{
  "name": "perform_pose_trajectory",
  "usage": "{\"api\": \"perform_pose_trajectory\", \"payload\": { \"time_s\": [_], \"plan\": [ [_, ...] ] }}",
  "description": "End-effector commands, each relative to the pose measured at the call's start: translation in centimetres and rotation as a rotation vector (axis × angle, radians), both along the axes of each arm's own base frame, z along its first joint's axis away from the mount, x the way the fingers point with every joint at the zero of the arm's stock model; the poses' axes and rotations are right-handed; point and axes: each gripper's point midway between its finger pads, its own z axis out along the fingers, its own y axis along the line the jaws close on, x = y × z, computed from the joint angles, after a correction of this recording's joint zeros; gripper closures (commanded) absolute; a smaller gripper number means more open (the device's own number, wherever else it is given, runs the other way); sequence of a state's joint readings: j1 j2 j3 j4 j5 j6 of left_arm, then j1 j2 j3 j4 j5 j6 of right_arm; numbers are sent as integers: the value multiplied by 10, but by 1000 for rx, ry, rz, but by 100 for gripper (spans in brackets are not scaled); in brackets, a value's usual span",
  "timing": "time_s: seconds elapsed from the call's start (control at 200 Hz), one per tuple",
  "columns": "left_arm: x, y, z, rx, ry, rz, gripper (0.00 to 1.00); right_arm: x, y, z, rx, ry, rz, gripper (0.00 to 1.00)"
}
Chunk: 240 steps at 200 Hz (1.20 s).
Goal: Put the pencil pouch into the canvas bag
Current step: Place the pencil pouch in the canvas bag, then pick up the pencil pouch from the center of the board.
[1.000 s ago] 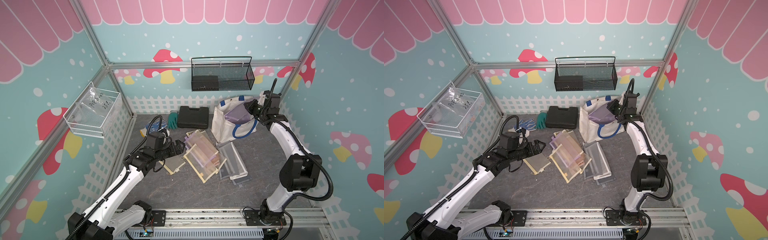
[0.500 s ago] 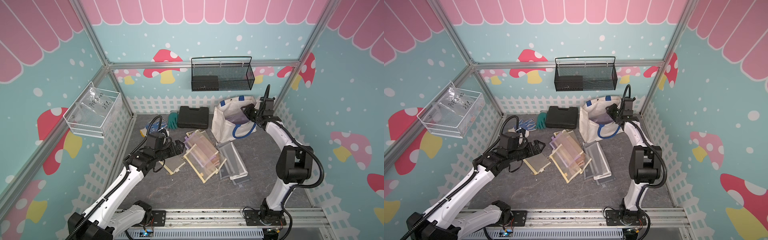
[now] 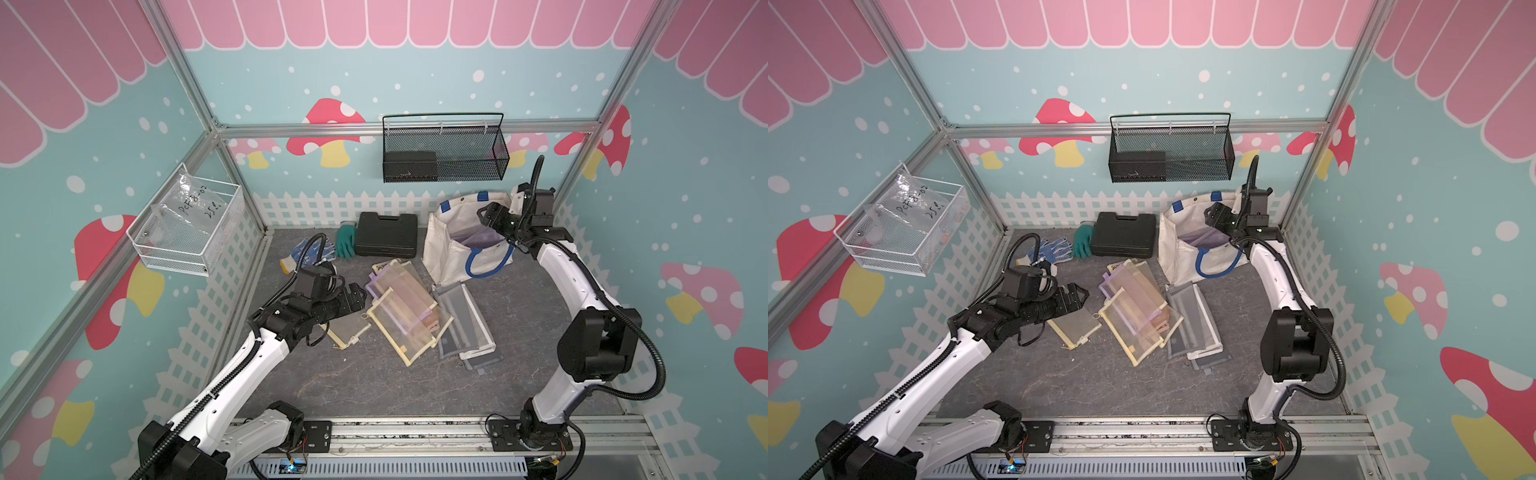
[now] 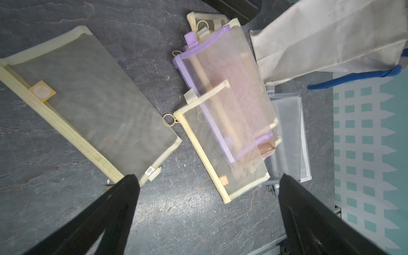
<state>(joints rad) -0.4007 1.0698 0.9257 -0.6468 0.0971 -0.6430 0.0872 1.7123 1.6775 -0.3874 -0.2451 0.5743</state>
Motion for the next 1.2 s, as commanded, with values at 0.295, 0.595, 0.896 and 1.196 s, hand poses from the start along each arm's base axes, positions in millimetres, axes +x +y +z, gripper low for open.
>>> {"api": "perform_pose_trajectory", "payload": {
  "time_s": [0.295, 0.595, 0.896, 1.196],
  "plan": [
    [-28, 26, -69, -28, 244, 80, 1, -70, 175, 4, -294, -2, 406, 16],
    [-33, 44, -86, -24, 279, 165, 1, -92, 311, -76, -366, 87, 679, 17],
    [-38, 48, -107, -62, 308, 220, 4, -97, 369, -180, -298, 251, 808, 19],
    [-41, 61, -131, -105, 333, 313, 11, -108, 397, -222, -188, 329, 904, 27]
  ]
}}
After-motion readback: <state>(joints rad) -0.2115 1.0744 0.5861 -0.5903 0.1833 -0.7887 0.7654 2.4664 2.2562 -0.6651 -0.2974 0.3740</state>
